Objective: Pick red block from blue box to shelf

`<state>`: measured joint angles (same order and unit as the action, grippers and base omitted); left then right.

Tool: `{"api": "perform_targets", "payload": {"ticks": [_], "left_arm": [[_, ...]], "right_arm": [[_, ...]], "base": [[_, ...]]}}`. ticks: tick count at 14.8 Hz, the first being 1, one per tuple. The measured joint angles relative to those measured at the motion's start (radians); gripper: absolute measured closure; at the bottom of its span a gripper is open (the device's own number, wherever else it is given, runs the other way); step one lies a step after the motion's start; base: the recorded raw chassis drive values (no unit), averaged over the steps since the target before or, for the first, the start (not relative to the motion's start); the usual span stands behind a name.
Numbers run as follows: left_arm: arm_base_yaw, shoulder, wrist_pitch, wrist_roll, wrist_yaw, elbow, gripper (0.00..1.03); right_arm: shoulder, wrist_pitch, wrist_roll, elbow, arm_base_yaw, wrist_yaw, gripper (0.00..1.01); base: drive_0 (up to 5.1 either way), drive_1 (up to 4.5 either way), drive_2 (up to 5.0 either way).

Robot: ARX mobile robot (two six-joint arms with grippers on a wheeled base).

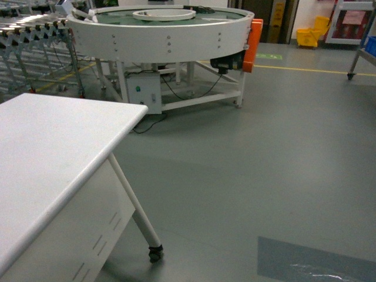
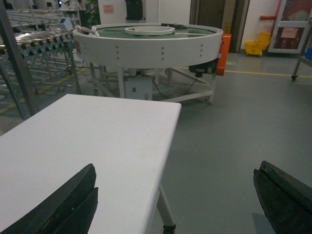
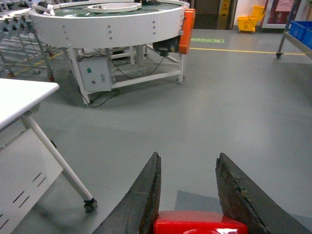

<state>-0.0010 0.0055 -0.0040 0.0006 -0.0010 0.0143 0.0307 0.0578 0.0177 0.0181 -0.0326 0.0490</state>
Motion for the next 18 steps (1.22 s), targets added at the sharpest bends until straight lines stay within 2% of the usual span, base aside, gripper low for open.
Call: {"api": "perform_targets", "payload": {"ticks": [9, 12, 18], "left_arm": [[0.000, 0.000, 0.000, 0.000, 0.000, 0.000, 0.05], [0.000, 0.000, 0.000, 0.000, 0.000, 0.000, 0.05], [0.000, 0.000, -0.001, 0.000, 0.000, 0.000, 0.05]], "right_arm": [[0.000, 0.000, 0.000, 0.000, 0.000, 0.000, 0.73], [0.000, 0.000, 0.000, 0.000, 0.000, 0.000, 0.73], [0.000, 0.000, 0.000, 0.000, 0.000, 0.001, 0.73]], "base": [[-1.7, -1.13, -2.2], [-1.5, 2.66, -5.7], [0.2, 4.39, -3.9]]}}
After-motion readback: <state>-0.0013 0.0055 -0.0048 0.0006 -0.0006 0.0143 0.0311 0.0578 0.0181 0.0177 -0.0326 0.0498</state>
